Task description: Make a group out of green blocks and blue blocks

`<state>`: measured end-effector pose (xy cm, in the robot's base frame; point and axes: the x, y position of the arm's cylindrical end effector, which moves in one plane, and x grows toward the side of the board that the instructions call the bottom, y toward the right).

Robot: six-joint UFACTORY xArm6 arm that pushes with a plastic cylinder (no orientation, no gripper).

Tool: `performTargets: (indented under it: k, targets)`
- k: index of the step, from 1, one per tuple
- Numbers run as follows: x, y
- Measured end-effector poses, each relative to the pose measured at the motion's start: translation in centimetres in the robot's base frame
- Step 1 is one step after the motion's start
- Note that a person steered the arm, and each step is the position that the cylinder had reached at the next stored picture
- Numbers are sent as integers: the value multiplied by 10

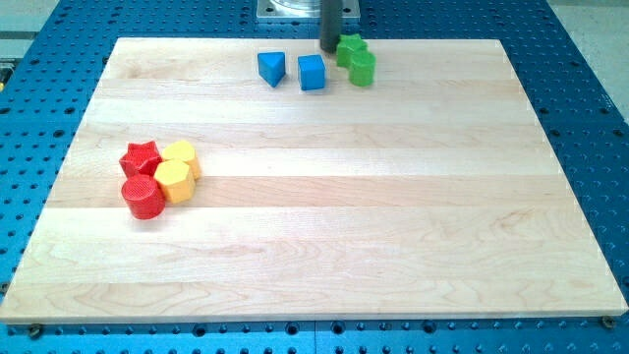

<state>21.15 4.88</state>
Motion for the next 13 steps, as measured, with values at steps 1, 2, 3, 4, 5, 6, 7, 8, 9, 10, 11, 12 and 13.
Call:
performTargets:
  k: [1,2,3,4,5,6,7,8,9,10,11,12,13]
  targets:
    - [36,38]
    - [72,36]
    - [46,31]
    - [35,17]
    - [23,19]
    - [39,49]
    - [66,80]
    - [92,55]
    - [75,49]
    - [42,-36]
    - [26,-69]
    - [54,-102]
    - [107,-68]
